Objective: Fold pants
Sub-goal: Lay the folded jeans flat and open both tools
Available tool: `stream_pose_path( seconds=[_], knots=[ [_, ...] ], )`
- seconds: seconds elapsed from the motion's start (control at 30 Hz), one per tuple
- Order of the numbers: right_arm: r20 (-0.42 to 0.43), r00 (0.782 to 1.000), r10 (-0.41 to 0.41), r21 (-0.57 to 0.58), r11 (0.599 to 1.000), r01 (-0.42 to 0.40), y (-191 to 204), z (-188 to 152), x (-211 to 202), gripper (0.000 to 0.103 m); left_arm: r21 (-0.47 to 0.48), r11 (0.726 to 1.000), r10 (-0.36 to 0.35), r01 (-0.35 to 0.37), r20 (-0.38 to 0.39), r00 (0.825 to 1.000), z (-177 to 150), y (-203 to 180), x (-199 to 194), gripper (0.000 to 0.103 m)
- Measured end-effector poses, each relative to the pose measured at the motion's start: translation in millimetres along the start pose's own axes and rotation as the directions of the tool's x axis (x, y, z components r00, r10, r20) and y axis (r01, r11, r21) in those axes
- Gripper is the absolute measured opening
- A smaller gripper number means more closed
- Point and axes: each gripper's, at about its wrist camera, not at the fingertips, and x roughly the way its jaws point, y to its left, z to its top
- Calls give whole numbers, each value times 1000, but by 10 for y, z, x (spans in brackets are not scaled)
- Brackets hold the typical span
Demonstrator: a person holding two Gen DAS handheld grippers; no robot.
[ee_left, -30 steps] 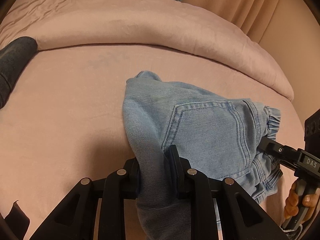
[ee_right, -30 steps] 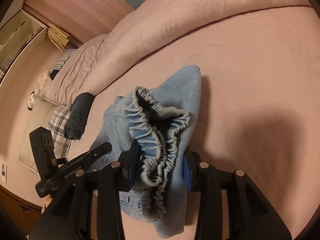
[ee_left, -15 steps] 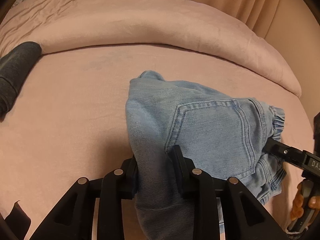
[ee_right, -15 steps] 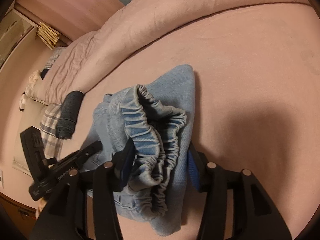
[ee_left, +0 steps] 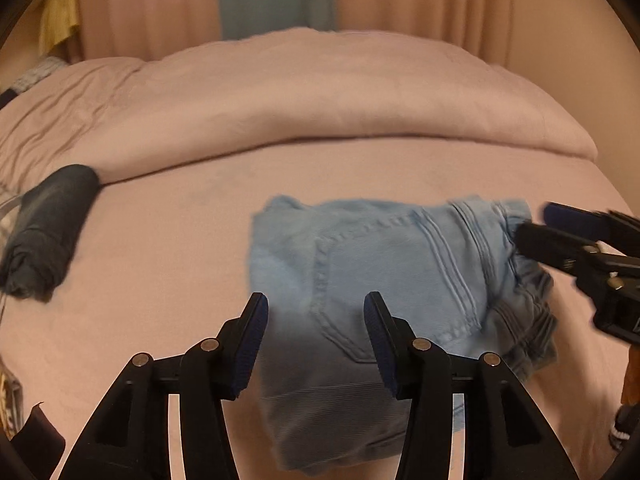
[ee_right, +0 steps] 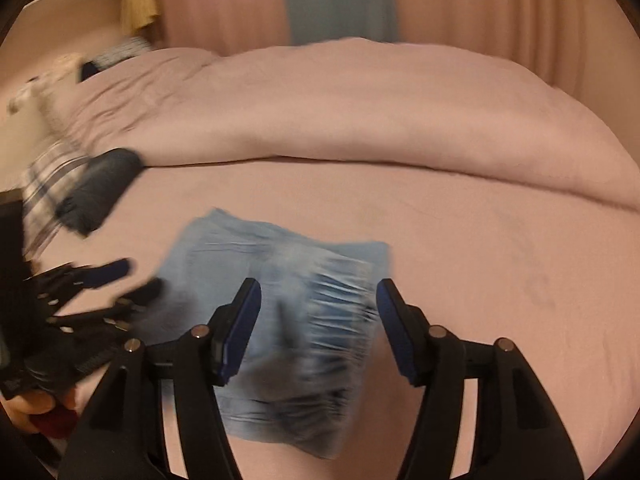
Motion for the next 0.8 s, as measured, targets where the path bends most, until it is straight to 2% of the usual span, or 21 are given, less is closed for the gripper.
stream_pose_path(
  seconds=[0.03,0.07,0.1,0.23,0.33,0.5,0.6,0.8],
  knots=[
    [-22,1000,23,-19,1000,-23,37,13,51,53,14,1000,2,-2,-23,1000,-12,-32,69,49],
    [-47,998,29,-29,999,-30,52,13,110,45,30,1000,3,-1,-58,998,-41,-62,169,49],
    [-86,996,21,-38,999,-24,49,4,216,43,39,999,3,0,-89,996,-62,-75,257,49],
    [-186,982,-21,-47,999,13,-38,-116,522,48,51,999,-1,6,-95,995,-83,-62,374,50],
    [-187,982,-9,-57,998,-2,-56,-85,513,49,25,999,-24,27,-108,994,-60,11,374,50],
    [-194,981,14,-12,1000,-17,-70,-41,386,51,10,1000,-11,13,-112,994,-80,-28,296,50],
    [-188,982,18,10,1000,-16,27,-100,304,51,0,1000,-31,31,-104,994,-80,-83,203,50],
    [-169,985,13,2,1000,-13,131,-134,87,52,-5,1000,-12,12,-69,998,-48,-86,-43,50]
  ],
)
